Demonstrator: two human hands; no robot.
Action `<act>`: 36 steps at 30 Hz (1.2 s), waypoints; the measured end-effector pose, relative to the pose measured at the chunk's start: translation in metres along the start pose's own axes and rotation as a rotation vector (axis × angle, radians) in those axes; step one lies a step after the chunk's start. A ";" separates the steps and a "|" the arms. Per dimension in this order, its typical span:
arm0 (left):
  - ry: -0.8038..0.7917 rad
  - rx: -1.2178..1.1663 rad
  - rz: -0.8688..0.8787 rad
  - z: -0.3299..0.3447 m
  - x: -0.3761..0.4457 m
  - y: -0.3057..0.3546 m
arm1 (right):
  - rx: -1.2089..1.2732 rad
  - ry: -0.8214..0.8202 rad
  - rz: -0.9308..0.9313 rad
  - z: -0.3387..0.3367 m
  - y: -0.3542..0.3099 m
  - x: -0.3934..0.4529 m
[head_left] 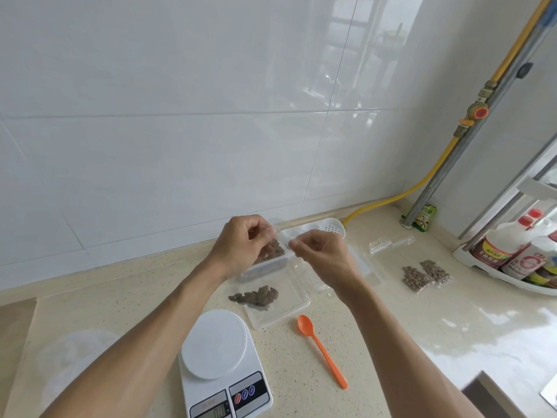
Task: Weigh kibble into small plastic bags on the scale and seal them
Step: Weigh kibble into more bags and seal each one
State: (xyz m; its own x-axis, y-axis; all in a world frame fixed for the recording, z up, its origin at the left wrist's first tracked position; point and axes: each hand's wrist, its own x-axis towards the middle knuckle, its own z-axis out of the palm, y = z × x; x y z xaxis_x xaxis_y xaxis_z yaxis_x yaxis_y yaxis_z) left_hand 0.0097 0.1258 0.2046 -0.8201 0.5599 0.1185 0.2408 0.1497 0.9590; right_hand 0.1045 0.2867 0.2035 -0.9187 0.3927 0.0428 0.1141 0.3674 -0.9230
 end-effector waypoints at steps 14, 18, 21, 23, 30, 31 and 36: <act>-0.163 0.096 -0.018 0.068 0.043 0.003 | -0.117 0.154 0.038 -0.068 0.048 0.009; -0.214 0.069 -0.031 0.114 0.067 0.003 | 0.168 0.087 0.106 -0.105 0.079 0.013; -0.203 -0.037 -0.065 0.156 0.092 0.000 | 0.197 -0.051 0.172 -0.137 0.114 0.024; -0.150 -0.102 -0.106 0.187 0.112 -0.004 | 0.198 -0.187 0.239 -0.160 0.145 0.035; -0.050 0.082 -0.229 0.305 0.194 -0.036 | 0.098 0.011 0.435 -0.268 0.247 0.070; -0.085 0.165 -0.228 0.322 0.205 -0.042 | 0.061 0.039 0.455 -0.286 0.260 0.077; -0.157 0.518 -0.178 0.398 0.258 -0.064 | -0.235 0.113 0.467 -0.358 0.319 0.112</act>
State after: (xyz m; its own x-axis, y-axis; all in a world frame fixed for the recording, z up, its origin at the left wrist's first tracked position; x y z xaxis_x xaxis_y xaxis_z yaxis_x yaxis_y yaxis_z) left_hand -0.0104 0.5850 0.0711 -0.7938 0.5979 -0.1115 0.3614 0.6112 0.7041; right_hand 0.1735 0.7494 0.0507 -0.7050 0.6433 -0.2987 0.5942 0.3057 -0.7440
